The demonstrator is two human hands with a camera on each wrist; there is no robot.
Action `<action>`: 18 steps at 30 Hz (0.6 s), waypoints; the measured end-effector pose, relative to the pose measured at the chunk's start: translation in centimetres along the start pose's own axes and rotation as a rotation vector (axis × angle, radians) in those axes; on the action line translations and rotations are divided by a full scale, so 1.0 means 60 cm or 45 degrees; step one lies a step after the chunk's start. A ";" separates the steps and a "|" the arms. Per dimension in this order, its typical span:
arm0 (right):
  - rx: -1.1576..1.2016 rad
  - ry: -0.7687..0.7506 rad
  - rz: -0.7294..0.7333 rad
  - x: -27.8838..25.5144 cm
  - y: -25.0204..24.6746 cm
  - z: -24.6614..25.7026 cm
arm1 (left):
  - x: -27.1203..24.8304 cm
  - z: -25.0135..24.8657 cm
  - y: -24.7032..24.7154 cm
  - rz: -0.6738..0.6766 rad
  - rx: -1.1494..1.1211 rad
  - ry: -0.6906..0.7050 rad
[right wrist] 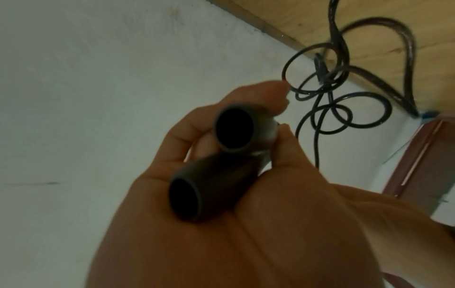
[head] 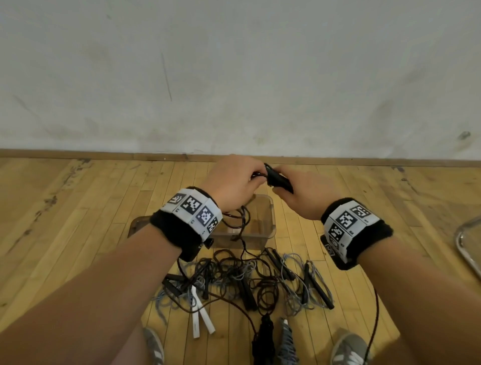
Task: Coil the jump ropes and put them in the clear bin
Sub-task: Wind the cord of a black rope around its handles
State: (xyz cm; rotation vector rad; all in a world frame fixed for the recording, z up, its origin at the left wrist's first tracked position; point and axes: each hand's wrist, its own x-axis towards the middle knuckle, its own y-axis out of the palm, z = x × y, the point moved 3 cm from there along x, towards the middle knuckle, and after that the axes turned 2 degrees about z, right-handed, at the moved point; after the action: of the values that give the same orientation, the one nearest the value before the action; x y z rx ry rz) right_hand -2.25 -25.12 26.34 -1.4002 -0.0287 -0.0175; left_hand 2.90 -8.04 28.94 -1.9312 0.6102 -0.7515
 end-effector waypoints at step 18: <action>1.025 -0.390 0.181 -0.041 -0.024 0.043 | 0.017 0.042 -0.012 0.333 -1.508 -0.352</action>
State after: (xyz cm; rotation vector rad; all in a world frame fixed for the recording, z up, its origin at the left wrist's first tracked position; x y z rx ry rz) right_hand -4.76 -22.85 28.12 -0.5871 -0.1715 0.2981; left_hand 5.48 -6.93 28.89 -2.8359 1.2701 0.1519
